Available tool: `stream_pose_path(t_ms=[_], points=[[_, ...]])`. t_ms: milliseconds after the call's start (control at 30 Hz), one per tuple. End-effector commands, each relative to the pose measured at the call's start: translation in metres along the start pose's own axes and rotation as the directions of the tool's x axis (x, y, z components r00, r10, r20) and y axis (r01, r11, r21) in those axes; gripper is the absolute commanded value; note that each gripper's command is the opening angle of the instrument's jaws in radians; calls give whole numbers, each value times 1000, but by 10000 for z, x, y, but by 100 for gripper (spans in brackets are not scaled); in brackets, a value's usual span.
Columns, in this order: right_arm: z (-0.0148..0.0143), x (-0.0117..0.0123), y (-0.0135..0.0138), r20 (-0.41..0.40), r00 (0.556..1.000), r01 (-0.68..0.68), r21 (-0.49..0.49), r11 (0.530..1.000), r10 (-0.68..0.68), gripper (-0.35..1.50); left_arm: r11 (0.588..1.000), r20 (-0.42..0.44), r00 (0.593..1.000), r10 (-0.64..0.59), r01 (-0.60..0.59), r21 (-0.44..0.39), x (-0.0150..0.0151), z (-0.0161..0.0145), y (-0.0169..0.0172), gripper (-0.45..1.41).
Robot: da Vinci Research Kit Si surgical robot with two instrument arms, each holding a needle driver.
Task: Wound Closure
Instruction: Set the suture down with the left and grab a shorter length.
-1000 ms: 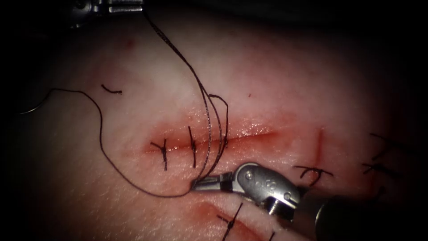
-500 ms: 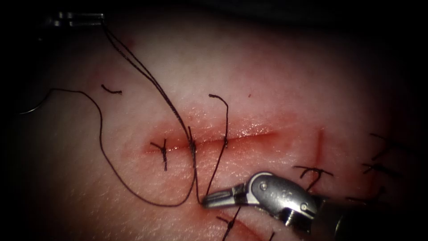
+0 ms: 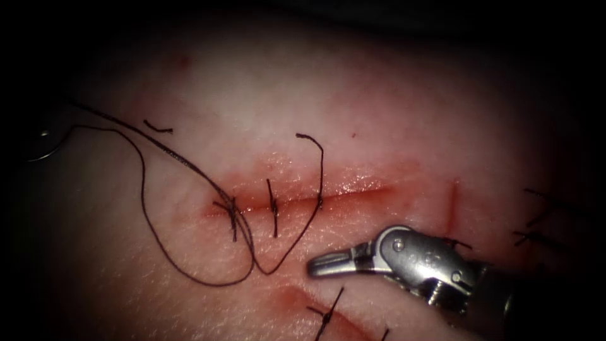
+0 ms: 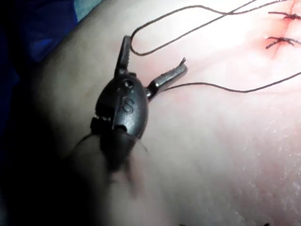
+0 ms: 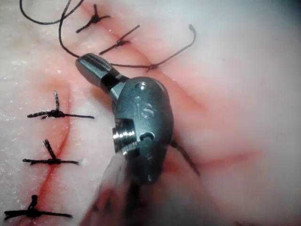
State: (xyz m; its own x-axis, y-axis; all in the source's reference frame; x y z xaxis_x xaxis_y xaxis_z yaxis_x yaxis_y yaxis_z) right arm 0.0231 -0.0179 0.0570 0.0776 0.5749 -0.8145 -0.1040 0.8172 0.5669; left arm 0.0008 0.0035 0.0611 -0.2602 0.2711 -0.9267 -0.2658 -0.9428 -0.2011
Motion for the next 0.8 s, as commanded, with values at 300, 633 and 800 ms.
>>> stream_pose_path(t_ms=[300, 633, 800], points=[[-11, 37, 31, -29, 999, 12, -56, 998, -14, -35, 999, 63, 997, -36, 38, -34, -33, -19, 45, 126], [5, 7, 18, -25, 998, 48, -70, 996, -50, -35, 991, 237, 966, -100, 118, -60, -98, -97, 105, 138], [15, -1, 13, -17, 998, 59, -75, 995, -61, -35, 992, 262, 957, -120, 123, 7, -134, -162, 95, 138]])
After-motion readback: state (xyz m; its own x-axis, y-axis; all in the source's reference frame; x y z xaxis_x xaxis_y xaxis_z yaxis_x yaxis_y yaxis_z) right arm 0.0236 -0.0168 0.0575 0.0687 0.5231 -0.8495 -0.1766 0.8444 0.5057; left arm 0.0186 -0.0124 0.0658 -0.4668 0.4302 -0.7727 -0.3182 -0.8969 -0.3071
